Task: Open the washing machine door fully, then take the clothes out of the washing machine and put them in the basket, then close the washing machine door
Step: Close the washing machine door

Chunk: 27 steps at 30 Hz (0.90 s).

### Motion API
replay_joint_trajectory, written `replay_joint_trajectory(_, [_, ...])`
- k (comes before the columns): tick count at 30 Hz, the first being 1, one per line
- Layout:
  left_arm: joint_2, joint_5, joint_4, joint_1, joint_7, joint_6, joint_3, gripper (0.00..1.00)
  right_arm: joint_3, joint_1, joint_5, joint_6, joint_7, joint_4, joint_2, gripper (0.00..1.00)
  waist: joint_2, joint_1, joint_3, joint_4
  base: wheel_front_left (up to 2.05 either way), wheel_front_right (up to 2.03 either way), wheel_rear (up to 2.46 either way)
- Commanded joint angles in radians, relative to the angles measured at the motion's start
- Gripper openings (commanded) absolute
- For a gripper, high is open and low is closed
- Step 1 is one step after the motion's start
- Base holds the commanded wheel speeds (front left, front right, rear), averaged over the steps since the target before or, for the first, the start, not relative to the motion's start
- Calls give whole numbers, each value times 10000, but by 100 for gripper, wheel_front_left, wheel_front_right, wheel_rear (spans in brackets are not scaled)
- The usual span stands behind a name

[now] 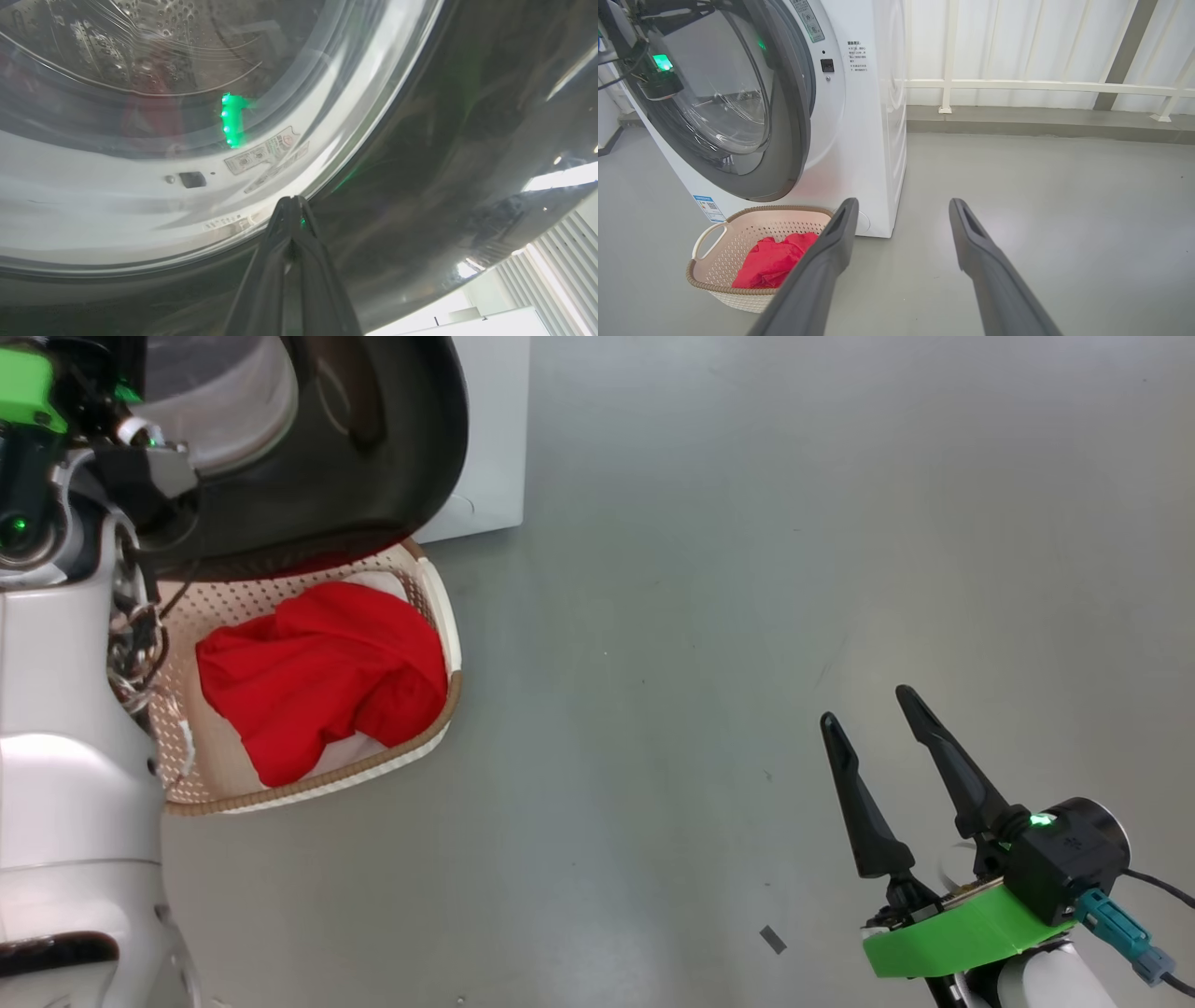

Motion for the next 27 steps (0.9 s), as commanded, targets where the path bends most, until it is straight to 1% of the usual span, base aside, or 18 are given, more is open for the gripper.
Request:
replay_joint_trajectory(1, [343,93,-254,-399,-19,-144,69,0,263,-216,40,63,-54,-242,-31,100,-1,0,87,-74,0,0,0])
replay_joint_trajectory(17, [584,243,95,-905,-170,-145,-8,0,419,-422,128,63,-143,-114,-31,100,-1,0,509,-333,0,0,0])
replay_joint_trajectory(27, [514,268,21,-803,-175,-145,-129,0,409,-486,158,63,-184,10,-31,100,-1,0,426,-269,0,0,0])
